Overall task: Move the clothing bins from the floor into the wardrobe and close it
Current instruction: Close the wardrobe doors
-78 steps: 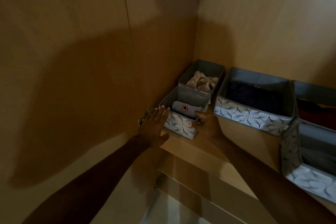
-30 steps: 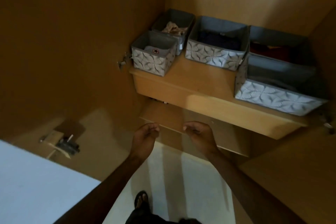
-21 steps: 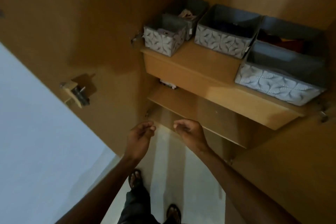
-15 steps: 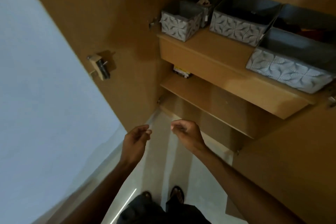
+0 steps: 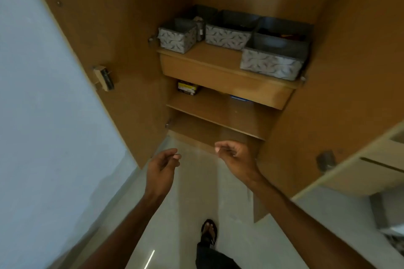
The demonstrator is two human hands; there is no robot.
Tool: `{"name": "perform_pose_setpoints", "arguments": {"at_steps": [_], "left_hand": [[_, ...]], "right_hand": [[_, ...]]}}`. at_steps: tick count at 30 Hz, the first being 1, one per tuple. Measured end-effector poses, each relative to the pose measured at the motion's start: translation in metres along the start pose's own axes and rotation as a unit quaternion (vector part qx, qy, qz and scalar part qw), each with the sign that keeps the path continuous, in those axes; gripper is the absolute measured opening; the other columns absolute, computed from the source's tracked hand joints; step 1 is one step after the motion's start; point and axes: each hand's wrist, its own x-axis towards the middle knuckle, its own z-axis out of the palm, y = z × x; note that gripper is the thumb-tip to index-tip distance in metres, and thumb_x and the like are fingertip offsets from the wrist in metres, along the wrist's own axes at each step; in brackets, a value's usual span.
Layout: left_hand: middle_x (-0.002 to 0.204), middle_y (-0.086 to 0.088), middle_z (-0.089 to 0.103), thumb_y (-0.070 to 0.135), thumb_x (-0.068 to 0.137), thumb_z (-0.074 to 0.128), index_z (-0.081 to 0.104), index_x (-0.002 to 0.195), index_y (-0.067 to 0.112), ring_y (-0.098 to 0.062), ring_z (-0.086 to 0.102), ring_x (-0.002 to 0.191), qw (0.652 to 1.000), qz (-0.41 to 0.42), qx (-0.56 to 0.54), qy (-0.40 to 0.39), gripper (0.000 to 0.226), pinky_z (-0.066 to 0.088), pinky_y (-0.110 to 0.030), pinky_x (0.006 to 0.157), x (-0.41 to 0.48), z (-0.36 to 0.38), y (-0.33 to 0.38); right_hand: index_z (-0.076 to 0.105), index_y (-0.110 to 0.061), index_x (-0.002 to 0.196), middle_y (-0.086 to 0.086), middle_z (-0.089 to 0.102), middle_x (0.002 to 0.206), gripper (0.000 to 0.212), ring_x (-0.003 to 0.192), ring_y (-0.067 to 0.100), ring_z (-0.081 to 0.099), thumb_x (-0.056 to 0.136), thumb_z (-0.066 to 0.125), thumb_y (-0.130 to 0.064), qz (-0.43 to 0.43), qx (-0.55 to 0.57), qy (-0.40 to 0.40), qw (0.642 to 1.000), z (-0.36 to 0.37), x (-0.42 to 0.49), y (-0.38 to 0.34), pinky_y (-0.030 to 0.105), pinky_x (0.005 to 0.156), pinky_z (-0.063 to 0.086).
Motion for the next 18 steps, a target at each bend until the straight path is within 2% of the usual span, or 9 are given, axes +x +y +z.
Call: {"name": "perform_pose_setpoints", "arguments": {"at_steps": [4,8,10,14,16,18], "left_hand": [[0.098,-0.004,0.073,0.013,0.091,0.064,0.069,0.104,0.017,-0.021,0.069,0.089,0.996,0.032,-0.004,-0.082,0.014,0.049,-0.02,0.071,-0.029,0.059,0.013],[0.103,-0.001,0.072,0.016,0.093,0.062,0.067,0.113,0.014,-0.017,0.068,0.095,0.985,0.071,0.013,-0.159,0.021,0.049,-0.014,0.071,-0.056,0.132,0.03],[0.103,-0.001,0.072,0.017,0.093,0.063,0.068,0.114,0.015,-0.016,0.068,0.097,0.977,0.097,0.018,-0.188,0.022,0.051,-0.018,0.076,-0.066,0.167,0.043],[0.103,0.001,0.071,0.019,0.093,0.062,0.067,0.114,0.018,-0.017,0.067,0.098,0.961,0.15,0.03,-0.231,0.021,0.054,-0.026,0.082,-0.091,0.244,0.077],[0.104,0.002,0.07,0.022,0.093,0.061,0.066,0.113,0.023,-0.015,0.066,0.099,0.955,0.168,0.035,-0.243,0.02,0.056,-0.033,0.085,-0.099,0.276,0.093],[0.105,0.0,0.07,0.025,0.092,0.061,0.066,0.113,0.021,-0.016,0.067,0.098,0.949,0.188,0.024,-0.252,0.021,0.057,-0.038,0.086,-0.108,0.305,0.11]], "right_hand": [[0.072,-0.028,0.093,-0.004,0.073,0.092,0.012,0.088,0.011,0.068,0.085,0.069,-0.019,0.003,-0.011,0.07,0.998,-0.07,-0.05,0.003,0.026,0.08,0.055],[0.073,-0.03,0.092,-0.004,0.074,0.091,0.011,0.087,0.014,0.07,0.085,0.07,-0.021,0.003,-0.022,0.151,0.988,-0.149,-0.091,0.015,0.03,0.08,0.056],[0.073,-0.028,0.091,-0.002,0.075,0.087,0.01,0.083,0.015,0.071,0.086,0.069,-0.021,-0.004,-0.037,0.188,0.982,-0.183,-0.103,0.017,0.032,0.077,0.057],[0.073,-0.015,0.084,0.004,0.072,0.071,0.01,0.064,0.016,0.066,0.089,0.065,-0.017,-0.052,-0.07,0.271,0.959,-0.255,-0.121,0.012,0.034,0.063,0.054],[0.073,-0.016,0.086,0.003,0.071,0.071,0.01,0.065,0.02,0.067,0.089,0.064,-0.018,-0.069,-0.075,0.303,0.948,-0.284,-0.117,0.009,0.041,0.063,0.055],[0.072,-0.021,0.092,0.002,0.071,0.077,0.01,0.072,0.02,0.068,0.09,0.062,-0.018,-0.069,-0.068,0.31,0.946,-0.312,-0.102,0.009,0.046,0.07,0.058]]}}
